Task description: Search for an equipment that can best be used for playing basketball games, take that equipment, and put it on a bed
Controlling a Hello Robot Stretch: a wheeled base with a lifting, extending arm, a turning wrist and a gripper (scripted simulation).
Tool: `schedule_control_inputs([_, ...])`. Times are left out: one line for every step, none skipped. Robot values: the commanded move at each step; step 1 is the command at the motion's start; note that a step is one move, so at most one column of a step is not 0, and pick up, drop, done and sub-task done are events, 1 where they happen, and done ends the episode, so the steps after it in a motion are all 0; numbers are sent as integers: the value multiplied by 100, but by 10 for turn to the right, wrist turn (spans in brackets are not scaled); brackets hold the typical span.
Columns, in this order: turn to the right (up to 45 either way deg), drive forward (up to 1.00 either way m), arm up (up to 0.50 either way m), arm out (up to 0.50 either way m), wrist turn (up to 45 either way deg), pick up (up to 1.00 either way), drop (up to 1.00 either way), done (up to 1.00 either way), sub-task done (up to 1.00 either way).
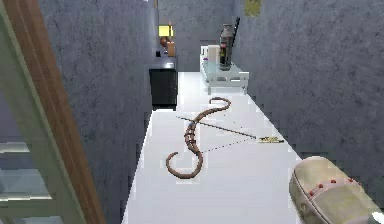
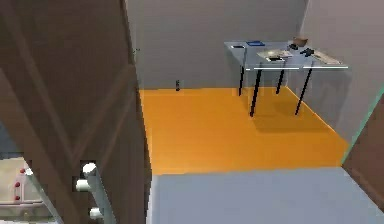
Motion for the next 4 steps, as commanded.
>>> schedule_control_inputs([0, 100, 0, 0, 0, 0, 0, 0, 0])
schedule_control_inputs([0, 100, 0, 0, 0, 0, 0, 0, 0])
schedule_control_inputs([0, 95, 0, 0, 0, 0, 0, 0, 0])
schedule_control_inputs([0, 100, 0, 0, 0, 0, 0, 0, 0])
